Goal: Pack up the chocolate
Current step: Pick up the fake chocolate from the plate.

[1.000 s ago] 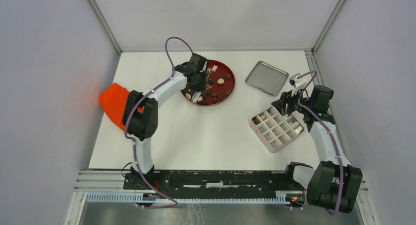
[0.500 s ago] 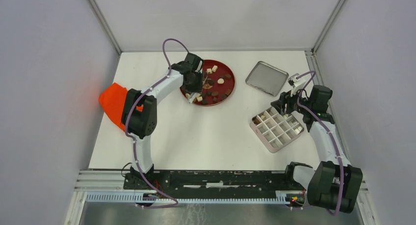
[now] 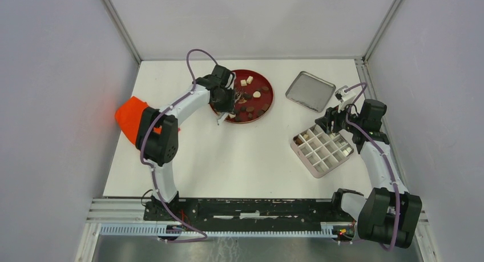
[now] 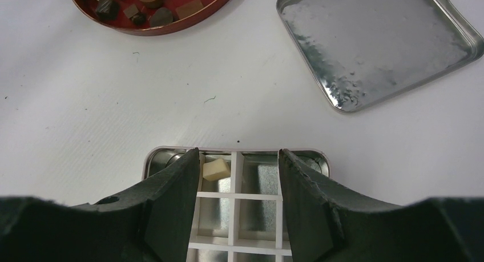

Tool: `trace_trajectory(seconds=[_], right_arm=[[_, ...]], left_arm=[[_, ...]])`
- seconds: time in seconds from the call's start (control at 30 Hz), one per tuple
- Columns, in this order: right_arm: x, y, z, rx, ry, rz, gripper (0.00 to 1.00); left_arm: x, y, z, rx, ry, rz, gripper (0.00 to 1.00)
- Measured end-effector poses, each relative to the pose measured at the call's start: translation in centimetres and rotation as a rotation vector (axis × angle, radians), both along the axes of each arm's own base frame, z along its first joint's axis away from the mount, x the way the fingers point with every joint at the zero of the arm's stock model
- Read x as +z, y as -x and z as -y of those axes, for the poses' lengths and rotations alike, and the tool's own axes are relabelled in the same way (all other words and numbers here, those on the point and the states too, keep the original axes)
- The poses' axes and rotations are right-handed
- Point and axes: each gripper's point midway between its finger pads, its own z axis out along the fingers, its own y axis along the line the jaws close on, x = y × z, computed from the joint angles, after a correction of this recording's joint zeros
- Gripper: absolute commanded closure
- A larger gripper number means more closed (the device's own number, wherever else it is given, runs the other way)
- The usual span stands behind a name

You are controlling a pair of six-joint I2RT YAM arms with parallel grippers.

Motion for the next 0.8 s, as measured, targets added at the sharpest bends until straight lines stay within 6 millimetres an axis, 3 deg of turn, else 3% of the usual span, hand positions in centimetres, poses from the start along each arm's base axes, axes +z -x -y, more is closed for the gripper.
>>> trace_trajectory(seconds=[0.33,0.8], right_arm=[[0.0,0.0,0.0,0.0,0.0,-0.001,0.41],[0.0,0.0,-0.1,0.002,-0.001,-0.001,0.41]], left_arm=[[1.4,2.3,0.3,-0.036,0.043,-0.007,0.74],[3.2,2.6,-0.2,-0.109,0.018,0.054,0.64]])
